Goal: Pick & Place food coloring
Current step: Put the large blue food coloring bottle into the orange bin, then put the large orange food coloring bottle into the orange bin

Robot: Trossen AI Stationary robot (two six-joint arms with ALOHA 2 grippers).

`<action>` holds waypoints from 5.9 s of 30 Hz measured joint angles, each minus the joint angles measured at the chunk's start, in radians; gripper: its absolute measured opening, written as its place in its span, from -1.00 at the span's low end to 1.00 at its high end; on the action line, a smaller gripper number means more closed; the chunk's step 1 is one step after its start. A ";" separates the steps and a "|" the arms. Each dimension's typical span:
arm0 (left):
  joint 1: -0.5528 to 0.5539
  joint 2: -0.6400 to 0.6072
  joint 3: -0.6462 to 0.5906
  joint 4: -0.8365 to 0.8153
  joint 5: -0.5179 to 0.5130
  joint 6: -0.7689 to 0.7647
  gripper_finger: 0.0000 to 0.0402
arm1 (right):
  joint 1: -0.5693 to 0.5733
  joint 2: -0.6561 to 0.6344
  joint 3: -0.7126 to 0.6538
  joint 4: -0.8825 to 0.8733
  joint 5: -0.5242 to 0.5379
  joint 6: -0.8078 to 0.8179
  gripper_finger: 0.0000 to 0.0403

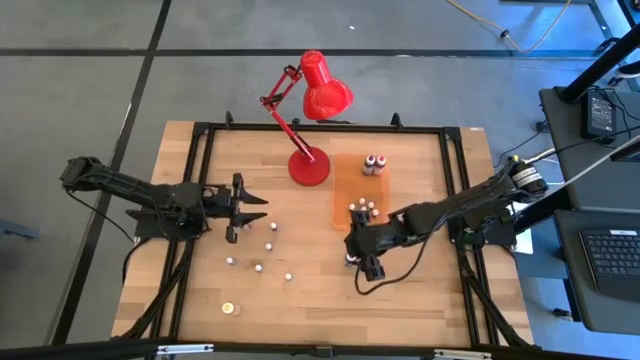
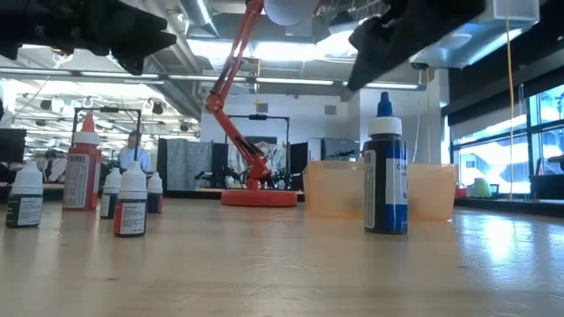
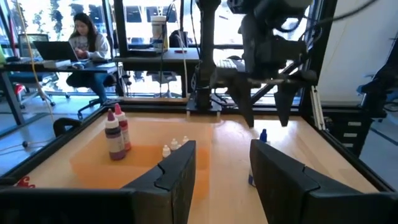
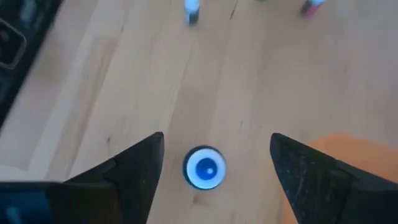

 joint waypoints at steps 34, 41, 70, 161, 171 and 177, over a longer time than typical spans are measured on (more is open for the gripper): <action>0.000 0.001 0.000 -0.022 0.002 0.000 -0.28 | 0.000 0.174 0.103 -0.160 -0.045 0.024 0.00; 0.000 0.001 0.000 -0.030 0.002 0.000 -0.29 | 0.000 0.179 0.103 -0.156 -0.045 0.021 -0.09; 0.000 0.001 0.000 -0.046 0.002 0.000 -0.29 | -0.178 0.039 0.383 -0.580 0.316 0.096 -0.39; 0.000 0.001 0.000 -0.048 0.002 0.000 -0.29 | -0.603 0.046 -0.046 0.032 0.447 -0.185 0.09; 0.000 0.001 0.000 -0.047 0.002 -0.003 -0.29 | -0.546 0.046 0.128 -0.163 0.446 -0.137 0.09; 0.000 0.001 0.000 -0.047 0.002 -0.002 -0.29 | -0.391 -0.056 0.113 -0.276 0.407 -0.066 0.09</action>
